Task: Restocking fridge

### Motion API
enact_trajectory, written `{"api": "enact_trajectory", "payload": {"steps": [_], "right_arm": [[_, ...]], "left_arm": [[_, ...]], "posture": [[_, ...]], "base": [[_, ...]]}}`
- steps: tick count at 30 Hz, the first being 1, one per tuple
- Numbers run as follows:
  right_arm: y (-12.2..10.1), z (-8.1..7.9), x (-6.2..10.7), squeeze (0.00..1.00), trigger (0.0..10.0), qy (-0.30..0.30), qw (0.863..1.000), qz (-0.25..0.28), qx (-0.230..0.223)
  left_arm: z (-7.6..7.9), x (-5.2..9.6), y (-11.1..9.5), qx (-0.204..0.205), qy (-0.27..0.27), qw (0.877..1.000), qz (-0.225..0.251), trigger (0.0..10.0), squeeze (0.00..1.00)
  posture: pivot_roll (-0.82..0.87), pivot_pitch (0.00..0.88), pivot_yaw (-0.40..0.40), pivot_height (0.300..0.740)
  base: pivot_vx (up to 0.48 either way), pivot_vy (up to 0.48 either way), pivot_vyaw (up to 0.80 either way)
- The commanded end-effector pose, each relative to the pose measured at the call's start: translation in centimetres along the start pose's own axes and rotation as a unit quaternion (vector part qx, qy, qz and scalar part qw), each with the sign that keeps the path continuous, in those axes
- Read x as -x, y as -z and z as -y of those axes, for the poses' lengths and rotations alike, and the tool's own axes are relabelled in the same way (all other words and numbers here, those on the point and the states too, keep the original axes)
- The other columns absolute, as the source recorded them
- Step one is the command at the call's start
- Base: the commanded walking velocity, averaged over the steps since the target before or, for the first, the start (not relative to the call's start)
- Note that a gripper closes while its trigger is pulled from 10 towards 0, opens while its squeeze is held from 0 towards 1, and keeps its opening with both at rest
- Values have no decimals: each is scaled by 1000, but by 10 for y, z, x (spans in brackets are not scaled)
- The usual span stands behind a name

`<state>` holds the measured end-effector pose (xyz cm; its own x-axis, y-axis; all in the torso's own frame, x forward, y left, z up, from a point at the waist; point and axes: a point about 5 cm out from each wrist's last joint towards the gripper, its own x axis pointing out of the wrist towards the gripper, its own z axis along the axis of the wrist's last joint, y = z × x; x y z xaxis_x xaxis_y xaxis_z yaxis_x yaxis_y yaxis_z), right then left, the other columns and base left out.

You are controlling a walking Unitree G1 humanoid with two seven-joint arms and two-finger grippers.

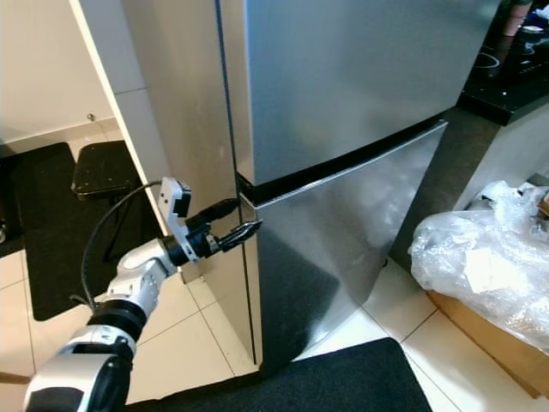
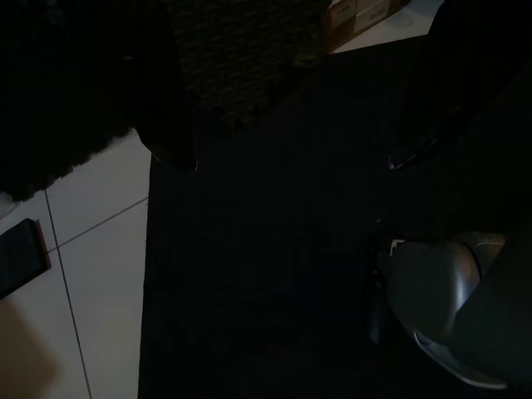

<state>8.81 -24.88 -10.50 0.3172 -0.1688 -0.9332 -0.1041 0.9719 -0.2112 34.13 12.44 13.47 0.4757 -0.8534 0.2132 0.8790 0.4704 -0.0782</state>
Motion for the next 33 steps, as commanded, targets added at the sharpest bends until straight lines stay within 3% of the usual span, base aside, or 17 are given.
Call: {"api": "enact_trajectory", "payload": {"steps": [1, 21, 23, 26, 33], "right_arm": [[-1, 0, 0, 0, 10000, 1, 1000, 3, -1], [-1, 0, 0, 0, 10000, 2, 1000, 1, -2], [0, 0, 0, 0, 10000, 2, 1000, -1, 1], [3, 2, 0, 0, 10000, 9, 1000, -14, 9], [7, 3, 1, 0, 10000, 13, 1000, -23, 12]], "left_arm": [[28, -20, 18, 21, 107, 994, -30, 10000, 0], [49, -29, 24, 40, 157, 986, -26, 10000, 0], [56, -31, 27, 46, 174, 983, -28, 10000, 0], [80, -34, 40, 78, 226, 970, -34, 10000, 0], [96, -30, 55, 102, 247, 962, -54, 10000, 0]], "posture": [[-9, 0, -8, 740], [0, 0, -9, 740], [0, 0, -9, 740], [0, 0, -10, 740], [1, 0, -12, 740]], "base": [[0, 0, 0], [0, 0, 0], [0, 0, 0], [0, 0, 0], [0, 0, 0]]}}
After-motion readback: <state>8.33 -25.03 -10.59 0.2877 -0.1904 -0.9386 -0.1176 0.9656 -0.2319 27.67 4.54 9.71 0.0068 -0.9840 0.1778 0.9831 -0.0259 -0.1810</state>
